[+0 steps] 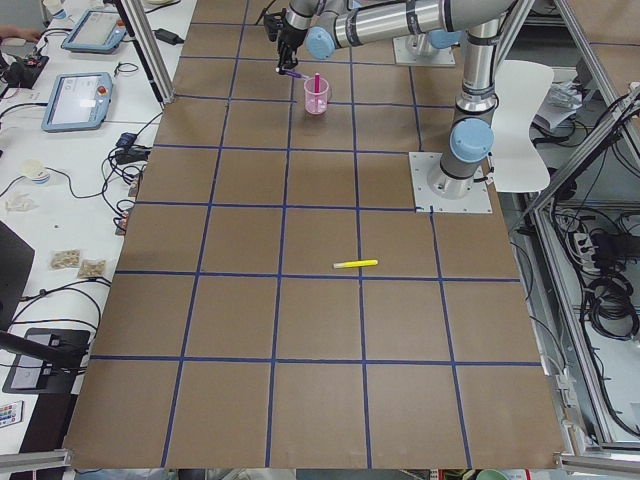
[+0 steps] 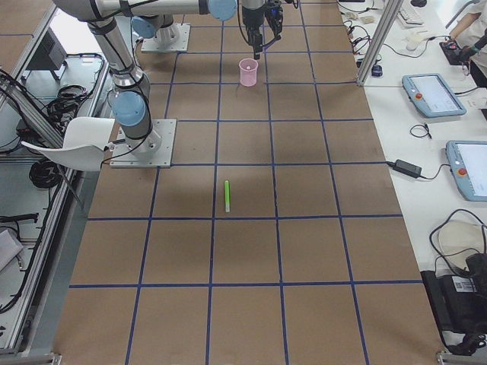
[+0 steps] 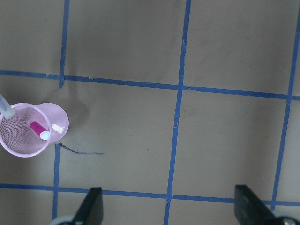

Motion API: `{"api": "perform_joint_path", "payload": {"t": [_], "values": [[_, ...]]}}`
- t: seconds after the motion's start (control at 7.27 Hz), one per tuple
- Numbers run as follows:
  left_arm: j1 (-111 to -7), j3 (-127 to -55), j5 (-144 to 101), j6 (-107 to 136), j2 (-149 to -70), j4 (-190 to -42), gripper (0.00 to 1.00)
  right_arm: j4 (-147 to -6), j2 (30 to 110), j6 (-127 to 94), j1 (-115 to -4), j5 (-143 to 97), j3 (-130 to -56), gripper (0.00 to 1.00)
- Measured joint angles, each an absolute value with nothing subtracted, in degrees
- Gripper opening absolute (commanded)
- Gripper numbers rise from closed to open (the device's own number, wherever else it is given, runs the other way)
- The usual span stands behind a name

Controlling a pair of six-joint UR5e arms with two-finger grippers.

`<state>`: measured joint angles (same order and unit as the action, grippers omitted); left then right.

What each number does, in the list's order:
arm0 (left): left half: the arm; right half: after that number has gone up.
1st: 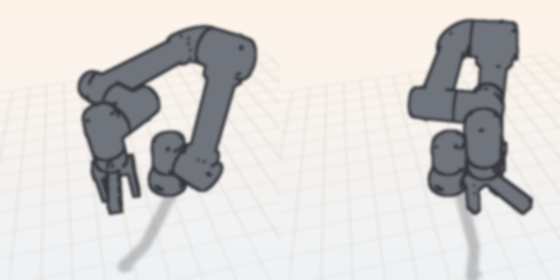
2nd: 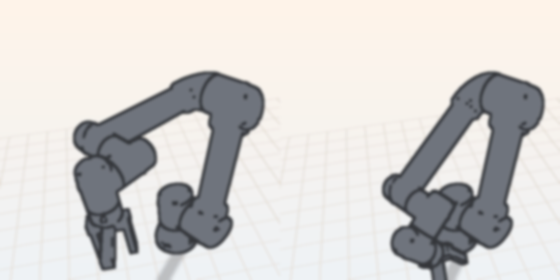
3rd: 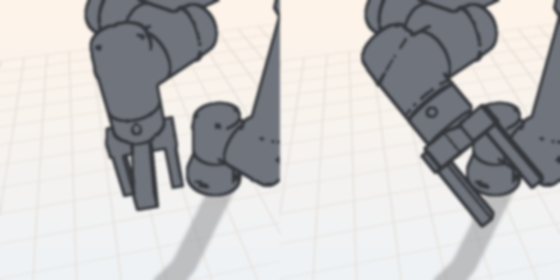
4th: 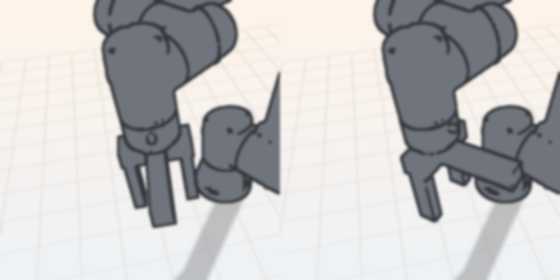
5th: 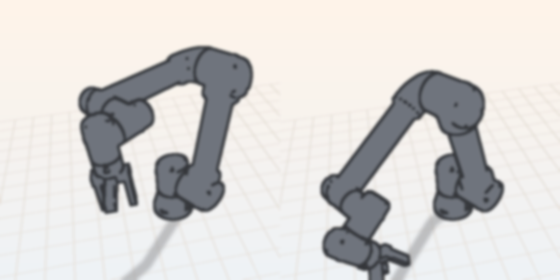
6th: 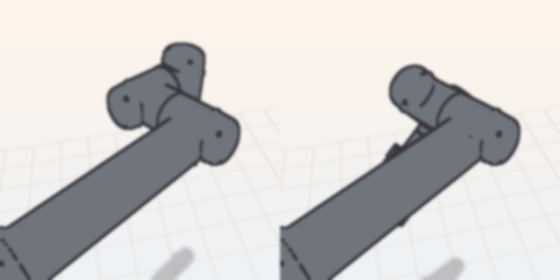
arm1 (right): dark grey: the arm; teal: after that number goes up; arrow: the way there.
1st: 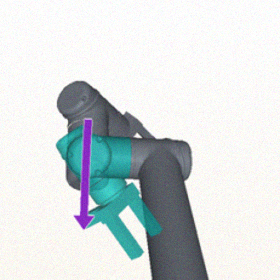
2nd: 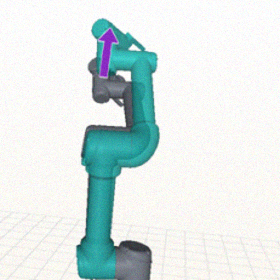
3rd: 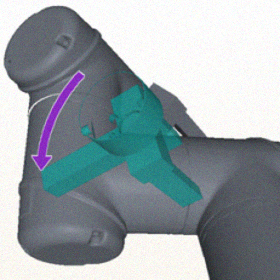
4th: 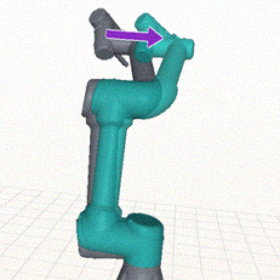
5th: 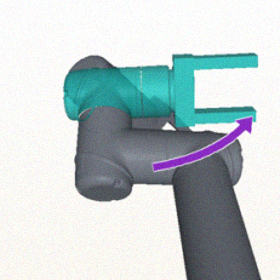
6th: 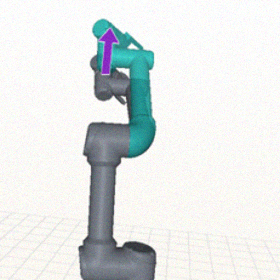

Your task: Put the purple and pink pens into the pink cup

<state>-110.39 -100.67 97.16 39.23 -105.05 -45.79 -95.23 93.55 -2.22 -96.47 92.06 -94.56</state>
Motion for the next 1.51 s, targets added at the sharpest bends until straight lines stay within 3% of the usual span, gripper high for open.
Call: {"api": "perform_joint_path", "payload": {"t": [0.83, 1.24, 1.38, 1.51], "values": [[-112.57, -104.25, 98.22, 39.64, -105.27, -45.86, 0.0, -96.38, 94.07, -6.48, -93.2, 91.41, -94.49, 1.0], [-112.67, -104.98, 97.84, 39.7, -105.69, -45.88, 0.36, -96.17, 94.12, -6.42, -93.24, 91.33, -94.62, 1.0], [-112.7, -105.01, 97.72, 39.71, -105.85, -45.96, 0.78, -96.16, 94.13, -6.42, -93.25, 91.32, -94.64, 1.0], [-112.76, -105.05, 97.69, 39.7, -105.91, -46.13, 0.94, -96.15, 94.13, -6.42, -93.25, 91.32, -94.65, 1.0]]}}
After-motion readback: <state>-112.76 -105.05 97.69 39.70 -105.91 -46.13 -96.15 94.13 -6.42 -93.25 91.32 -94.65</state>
